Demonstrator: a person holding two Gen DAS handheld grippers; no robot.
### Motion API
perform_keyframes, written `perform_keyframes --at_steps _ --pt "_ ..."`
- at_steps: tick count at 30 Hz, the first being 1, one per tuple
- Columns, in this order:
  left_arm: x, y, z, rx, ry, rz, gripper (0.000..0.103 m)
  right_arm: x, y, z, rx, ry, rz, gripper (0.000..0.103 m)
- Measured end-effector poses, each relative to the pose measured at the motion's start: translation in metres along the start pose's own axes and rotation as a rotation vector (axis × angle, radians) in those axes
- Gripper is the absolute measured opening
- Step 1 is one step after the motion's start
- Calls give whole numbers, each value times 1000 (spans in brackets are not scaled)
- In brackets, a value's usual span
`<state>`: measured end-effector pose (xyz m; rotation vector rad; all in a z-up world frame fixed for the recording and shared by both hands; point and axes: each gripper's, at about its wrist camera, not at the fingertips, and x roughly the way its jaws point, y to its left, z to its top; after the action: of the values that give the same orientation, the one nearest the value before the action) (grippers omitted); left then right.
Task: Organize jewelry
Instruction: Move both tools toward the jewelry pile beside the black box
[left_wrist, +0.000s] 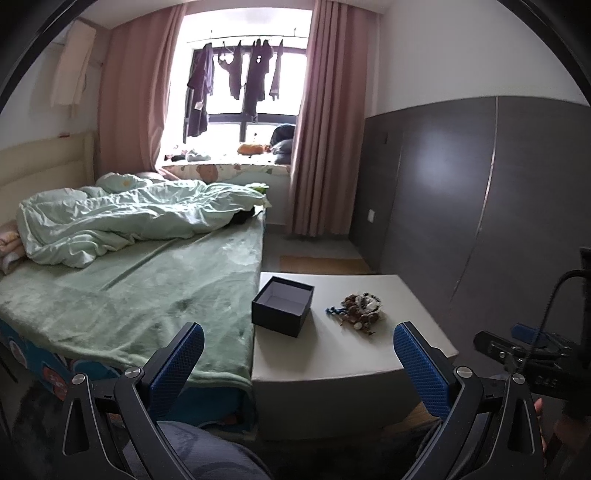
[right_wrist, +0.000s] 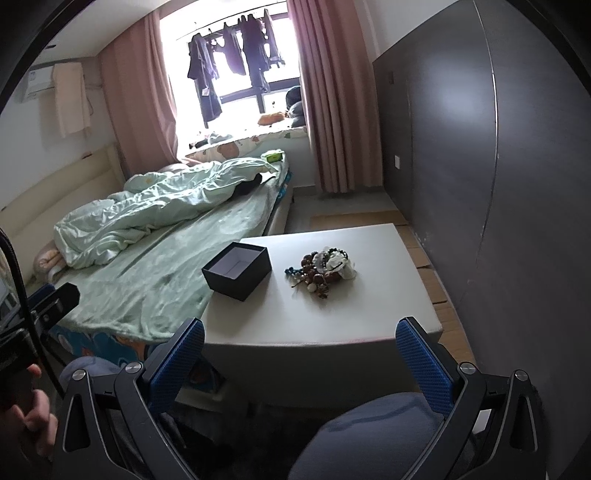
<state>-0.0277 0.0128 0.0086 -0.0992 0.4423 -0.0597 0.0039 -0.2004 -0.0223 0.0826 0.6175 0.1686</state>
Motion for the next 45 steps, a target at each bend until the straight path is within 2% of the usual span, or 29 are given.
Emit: perform_keyframes --at_steps 14,26,36,45 --pt "1 2 2 -1 19 -30 102 -19 -4 2 -7 -31 -42 103" --pt "1 -2 4 13 15 -29 102 -21 -7 6 -5 -41 -35 103" --pt "13 4 8 -2 20 -47 102 -13 0 11 -8 -39 -57 103" --pt "41 0 12 7 57 -61 102 0 -5 17 -2 -43 -59 103"
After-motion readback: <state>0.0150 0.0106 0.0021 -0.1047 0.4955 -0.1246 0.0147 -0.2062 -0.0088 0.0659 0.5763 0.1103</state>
